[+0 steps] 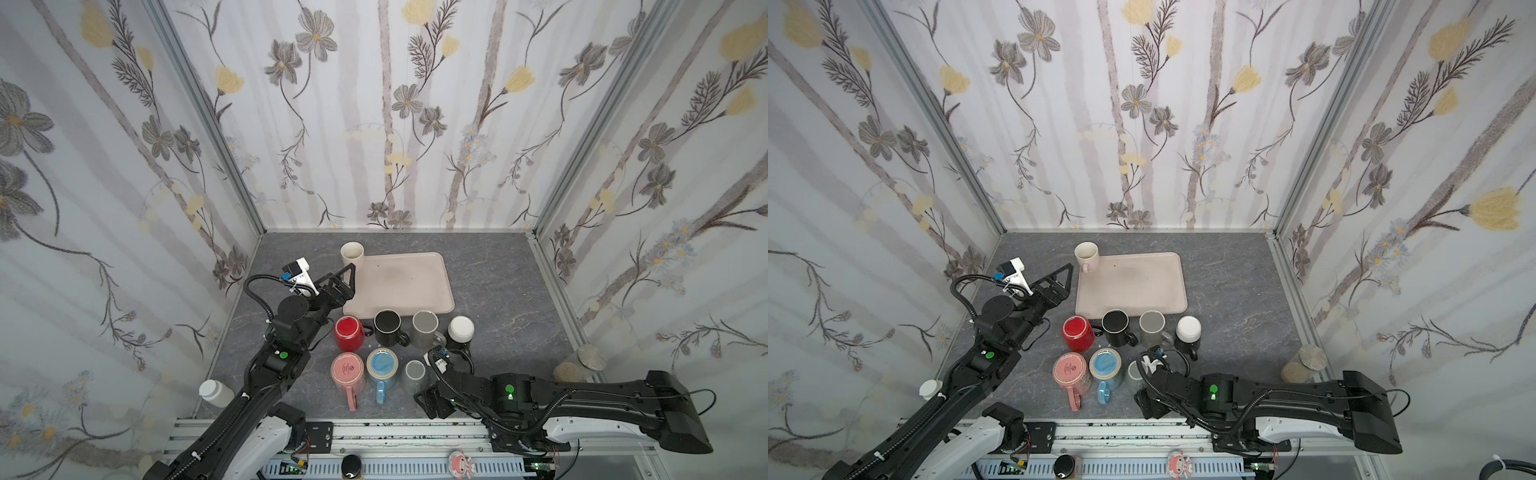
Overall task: Turn the mug right side up
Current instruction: Rotate the mug at the bottom-center of the table.
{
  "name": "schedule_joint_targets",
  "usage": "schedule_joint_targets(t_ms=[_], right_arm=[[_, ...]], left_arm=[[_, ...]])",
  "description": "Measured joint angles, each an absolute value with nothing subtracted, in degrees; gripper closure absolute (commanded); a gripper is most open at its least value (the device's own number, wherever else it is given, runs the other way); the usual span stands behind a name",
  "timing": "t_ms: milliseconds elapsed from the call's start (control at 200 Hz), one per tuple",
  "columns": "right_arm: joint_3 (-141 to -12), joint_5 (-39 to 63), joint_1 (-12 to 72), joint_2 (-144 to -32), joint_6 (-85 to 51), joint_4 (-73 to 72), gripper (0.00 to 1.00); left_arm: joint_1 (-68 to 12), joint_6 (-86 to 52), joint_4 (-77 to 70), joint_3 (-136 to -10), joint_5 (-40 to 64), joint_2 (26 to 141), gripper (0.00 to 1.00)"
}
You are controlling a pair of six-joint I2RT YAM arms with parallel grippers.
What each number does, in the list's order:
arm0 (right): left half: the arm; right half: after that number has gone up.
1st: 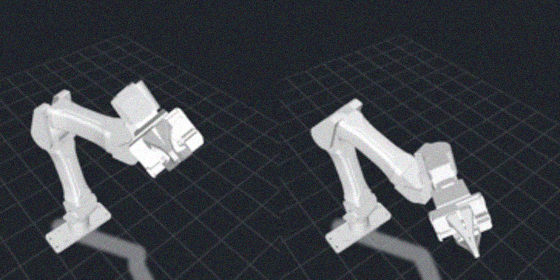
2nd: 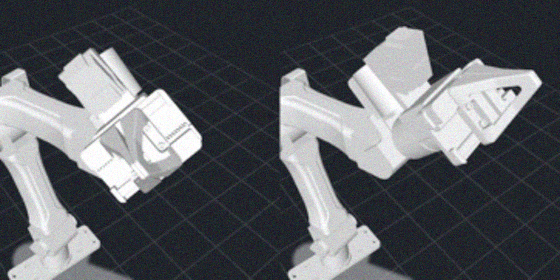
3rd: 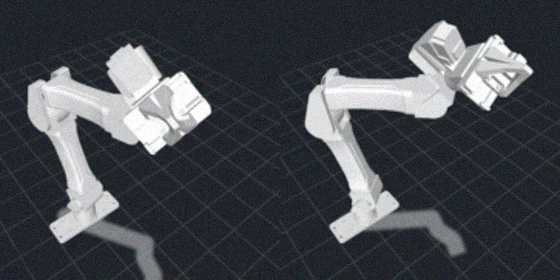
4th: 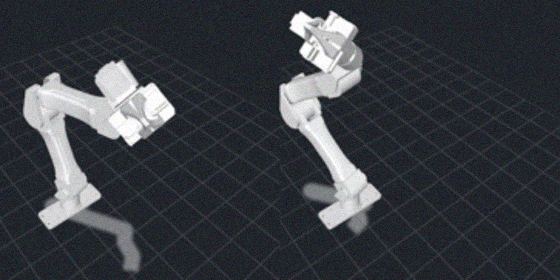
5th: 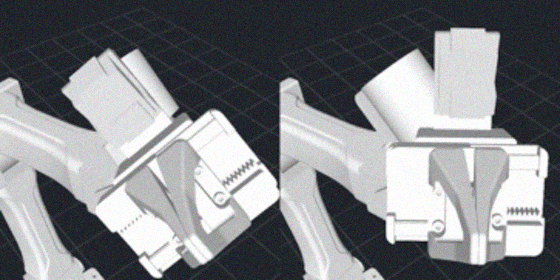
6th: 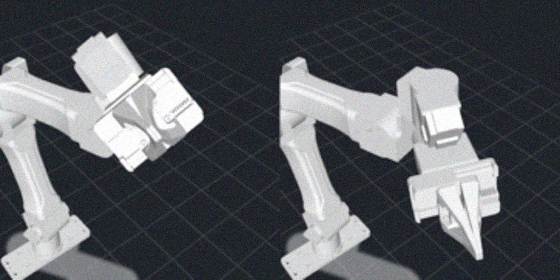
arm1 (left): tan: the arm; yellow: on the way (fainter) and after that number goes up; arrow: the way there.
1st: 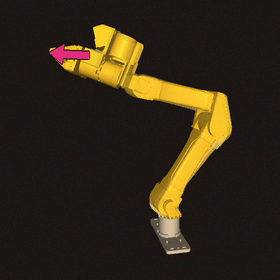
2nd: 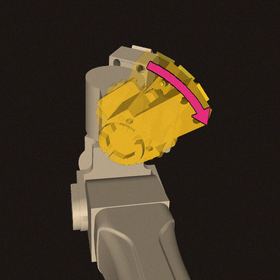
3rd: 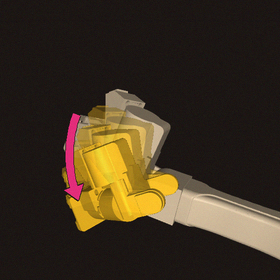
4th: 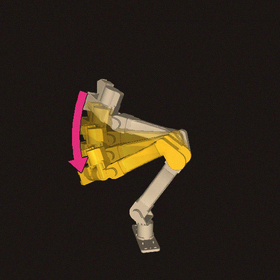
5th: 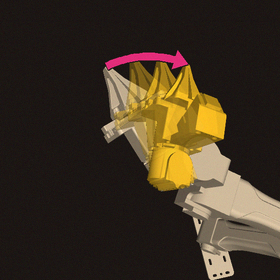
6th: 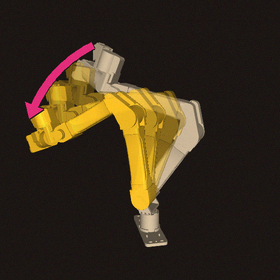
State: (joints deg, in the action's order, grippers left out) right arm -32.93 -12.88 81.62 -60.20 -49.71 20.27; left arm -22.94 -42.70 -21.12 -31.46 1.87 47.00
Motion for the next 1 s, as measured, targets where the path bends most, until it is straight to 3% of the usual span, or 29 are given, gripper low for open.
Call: schedule_joint_targets(t_ms=[195,325,420,510,999], right_arm=[[-35.79,-17.19,83.57,-69.04,-52.60,19.73,0.33],[-36.12,-18.39,83.66,-71.55,-53.89,19.86,0.43],[-36.77,-19.38,83.66,-72.86,-54.94,21.08,0.57],[-36.67,-20.10,83.66,-72.77,-55.83,22.87,0.61],[-36.32,-23.29,81.01,-71.90,-51.70,24.99,0.57]], left_arm=[[-22.94,-42.70,-19.73,-30.24,2.20,46.37,0.00],[-22.92,-42.68,-19.11,-30.06,2.22,45.91,0.00],[-22.92,-42.68,-19.09,-29.98,2.31,45.67,0.00],[-22.92,-42.68,-19.07,-29.85,2.68,45.67,0.00],[-22.94,-42.89,-19.11,-29.43,3.51,46.24,0.00]])
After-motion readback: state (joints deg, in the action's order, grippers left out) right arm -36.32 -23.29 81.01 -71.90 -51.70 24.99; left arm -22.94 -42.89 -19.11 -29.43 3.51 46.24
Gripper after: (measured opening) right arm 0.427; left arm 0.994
